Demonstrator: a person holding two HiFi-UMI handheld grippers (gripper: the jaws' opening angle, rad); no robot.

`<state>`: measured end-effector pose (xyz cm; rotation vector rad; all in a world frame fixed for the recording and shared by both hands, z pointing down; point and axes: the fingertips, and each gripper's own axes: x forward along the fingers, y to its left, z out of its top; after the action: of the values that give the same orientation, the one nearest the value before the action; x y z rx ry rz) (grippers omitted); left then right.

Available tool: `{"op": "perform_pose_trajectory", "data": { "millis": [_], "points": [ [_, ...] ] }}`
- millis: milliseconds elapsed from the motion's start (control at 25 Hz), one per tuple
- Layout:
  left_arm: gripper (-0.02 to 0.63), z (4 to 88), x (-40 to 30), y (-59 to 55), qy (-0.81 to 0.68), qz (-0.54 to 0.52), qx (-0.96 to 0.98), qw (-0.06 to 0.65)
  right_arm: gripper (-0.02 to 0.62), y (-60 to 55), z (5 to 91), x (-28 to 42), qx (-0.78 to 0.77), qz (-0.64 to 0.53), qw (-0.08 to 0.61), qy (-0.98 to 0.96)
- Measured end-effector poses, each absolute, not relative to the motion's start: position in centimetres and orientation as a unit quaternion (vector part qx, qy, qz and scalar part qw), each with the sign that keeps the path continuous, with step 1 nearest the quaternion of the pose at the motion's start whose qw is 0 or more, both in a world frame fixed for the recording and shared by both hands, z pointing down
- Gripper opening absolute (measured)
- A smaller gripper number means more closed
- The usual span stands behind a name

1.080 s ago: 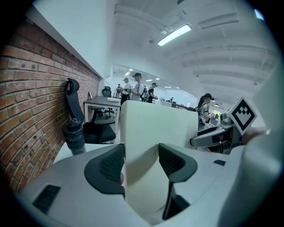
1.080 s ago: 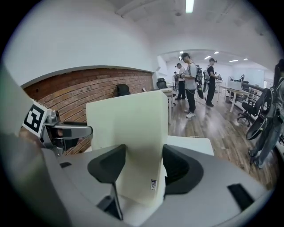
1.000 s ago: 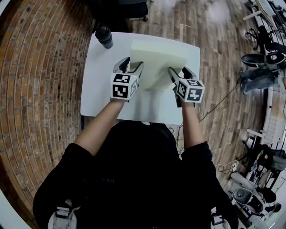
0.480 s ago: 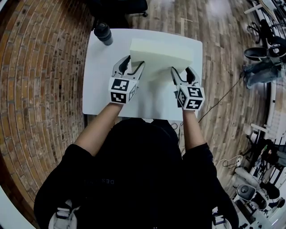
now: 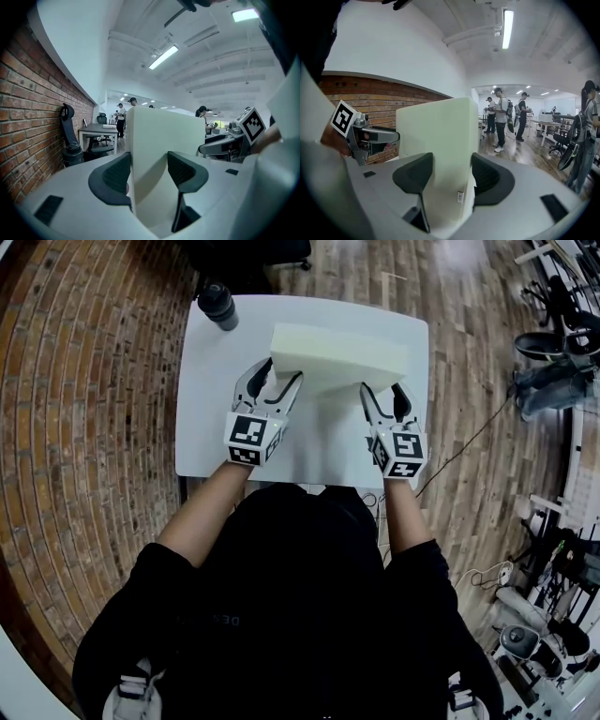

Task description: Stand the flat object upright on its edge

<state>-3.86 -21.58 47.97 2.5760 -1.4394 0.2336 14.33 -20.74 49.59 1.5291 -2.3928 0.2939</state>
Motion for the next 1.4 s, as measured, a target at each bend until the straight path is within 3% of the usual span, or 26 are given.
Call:
{"op": "perform_pose_trajectory", "data": {
  "millis": [560,1400],
  "points": [
    [0.25,48.1,-4.5,-19.1,-0.483,0.055,0.873,0.04,0.268,-19.0,50.1,13.9,0.522,0.053,0.143,-0.839],
    [0.249,50.4,-5.2,-16.6,-0.464,0.082,0.882,0.028,0.255,-16.1,52.7,13.6,0.505,0.05,0.155,-0.847]
  ]
}}
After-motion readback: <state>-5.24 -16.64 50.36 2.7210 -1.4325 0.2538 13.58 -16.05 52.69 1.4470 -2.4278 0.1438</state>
